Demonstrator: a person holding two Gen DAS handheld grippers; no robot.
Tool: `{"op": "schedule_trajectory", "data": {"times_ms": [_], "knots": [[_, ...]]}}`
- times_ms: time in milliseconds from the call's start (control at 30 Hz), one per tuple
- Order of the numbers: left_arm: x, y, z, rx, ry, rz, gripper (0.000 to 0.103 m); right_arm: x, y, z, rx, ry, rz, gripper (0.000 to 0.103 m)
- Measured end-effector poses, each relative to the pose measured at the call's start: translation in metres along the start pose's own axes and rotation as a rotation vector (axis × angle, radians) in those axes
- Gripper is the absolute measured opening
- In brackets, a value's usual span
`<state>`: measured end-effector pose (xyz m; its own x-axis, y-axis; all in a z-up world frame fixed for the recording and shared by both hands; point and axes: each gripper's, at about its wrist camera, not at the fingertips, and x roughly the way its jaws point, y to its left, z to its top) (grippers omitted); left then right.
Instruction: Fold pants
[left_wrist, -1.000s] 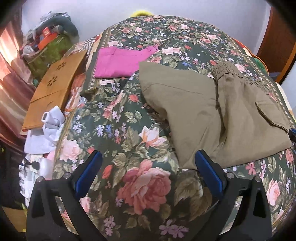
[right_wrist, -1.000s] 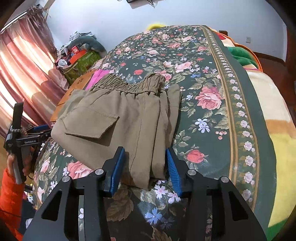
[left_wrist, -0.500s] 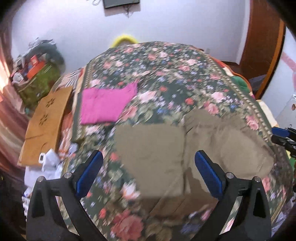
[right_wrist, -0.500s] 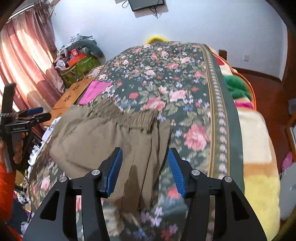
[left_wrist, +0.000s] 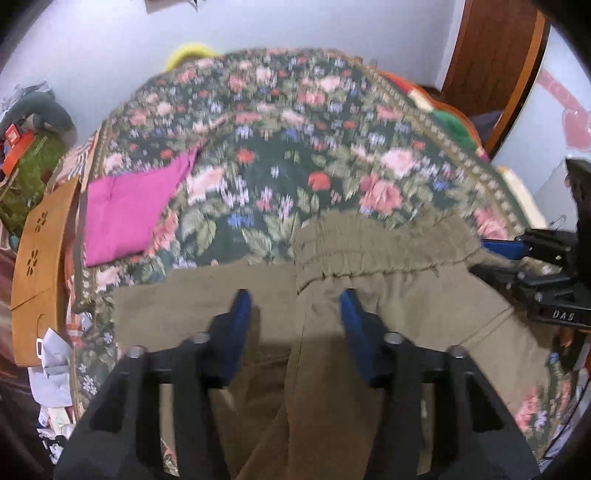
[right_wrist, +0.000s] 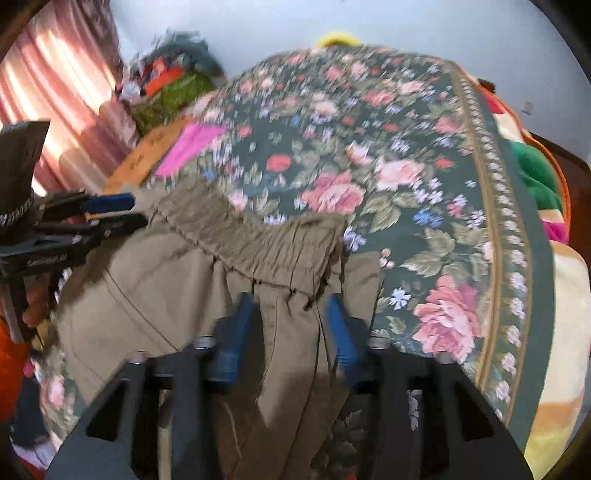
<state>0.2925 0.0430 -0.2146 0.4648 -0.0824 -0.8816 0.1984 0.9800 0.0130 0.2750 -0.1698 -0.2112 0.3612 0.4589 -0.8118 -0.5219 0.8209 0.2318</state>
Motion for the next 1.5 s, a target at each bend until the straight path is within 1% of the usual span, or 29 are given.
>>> {"op": "schedule_trajectory", "data": {"times_ms": [67, 167, 233, 333, 367, 433, 533, 600, 633, 667, 700, 767, 800, 933, 1067, 1100, 1200, 1333, 1367, 1400, 1433, 1500], "knots": [[0.01, 0.001, -0.008, -0.004, 0.013, -0.007, 0.045, 0.006, 0.002, -0.004, -0.038, 0.014, -0.017, 0.025], [0.016, 0.005, -0.014, -0.019, 0.014, -0.02, 0.046, 0.006, -0.004, -0.007, -0.022, 0.011, -0.004, 0.022], [0.018, 0.008, -0.013, -0.035, 0.019, -0.028, 0.046, 0.006, -0.007, -0.008, -0.012, 0.015, 0.005, 0.022], [0.015, 0.007, -0.012, -0.038, 0.017, -0.024, 0.046, 0.002, -0.002, -0.007, -0.023, 0.008, -0.014, 0.023], [0.012, 0.007, -0.012, -0.041, 0.016, -0.019, 0.046, 0.001, 0.0, -0.006, -0.025, 0.004, -0.021, 0.025], [0.001, 0.01, -0.015, -0.069, 0.008, -0.018, 0.048, -0.008, 0.002, -0.009, -0.008, -0.008, -0.031, 0.026], [-0.017, 0.012, -0.021, -0.071, -0.023, 0.011, 0.057, -0.019, 0.002, -0.015, 0.014, -0.032, -0.039, 0.027], [-0.032, 0.015, -0.027, -0.054, -0.066, 0.075, 0.07, -0.027, 0.001, -0.02, 0.039, -0.049, -0.031, 0.034], [-0.038, 0.016, -0.029, -0.052, -0.082, 0.098, 0.073, -0.03, 0.0, -0.022, 0.053, -0.054, -0.03, 0.036], [-0.041, 0.019, -0.03, -0.053, -0.091, 0.109, 0.078, -0.032, 0.0, -0.024, 0.06, -0.058, -0.033, 0.041], [-0.045, 0.025, -0.032, -0.063, -0.1, 0.115, 0.078, -0.034, 0.0, -0.026, 0.066, -0.062, -0.038, 0.045], [-0.047, 0.034, -0.036, -0.089, -0.091, 0.112, 0.078, -0.036, -0.001, -0.028, 0.075, -0.066, -0.05, 0.049], [-0.045, 0.043, -0.039, -0.12, -0.074, 0.106, 0.078, -0.037, -0.003, -0.03, 0.086, -0.062, -0.052, 0.05], [-0.032, 0.066, -0.053, -0.221, -0.014, 0.082, 0.078, -0.031, -0.013, -0.039, 0.143, -0.025, -0.026, 0.052], [-0.017, 0.079, -0.069, -0.298, 0.041, 0.063, 0.078, -0.024, -0.021, -0.045, 0.192, -0.012, 0.025, 0.056], [-0.013, 0.081, -0.072, -0.31, 0.057, 0.046, 0.078, -0.022, -0.023, -0.044, 0.206, -0.013, 0.036, 0.056], [-0.009, 0.086, -0.076, -0.351, 0.058, -0.007, 0.078, -0.018, -0.025, -0.043, 0.226, -0.009, 0.05, 0.056], [-0.005, 0.089, -0.071, -0.374, 0.061, -0.053, 0.078, -0.01, -0.021, -0.036, 0.204, 0.005, 0.052, 0.056], [-0.003, 0.09, -0.069, -0.377, 0.061, -0.068, 0.074, -0.008, -0.021, -0.034, 0.202, 0.008, 0.058, 0.054], [-0.002, 0.09, -0.068, -0.378, 0.061, -0.088, 0.065, -0.006, -0.022, -0.033, 0.207, 0.01, 0.068, 0.05], [-0.001, 0.09, -0.066, -0.378, 0.062, -0.109, 0.06, -0.004, -0.023, -0.031, 0.217, 0.012, 0.077, 0.049], [0.0, 0.089, -0.063, -0.378, 0.053, -0.133, 0.046, 0.0, -0.025, -0.028, 0.225, 0.015, 0.082, 0.039]]}}
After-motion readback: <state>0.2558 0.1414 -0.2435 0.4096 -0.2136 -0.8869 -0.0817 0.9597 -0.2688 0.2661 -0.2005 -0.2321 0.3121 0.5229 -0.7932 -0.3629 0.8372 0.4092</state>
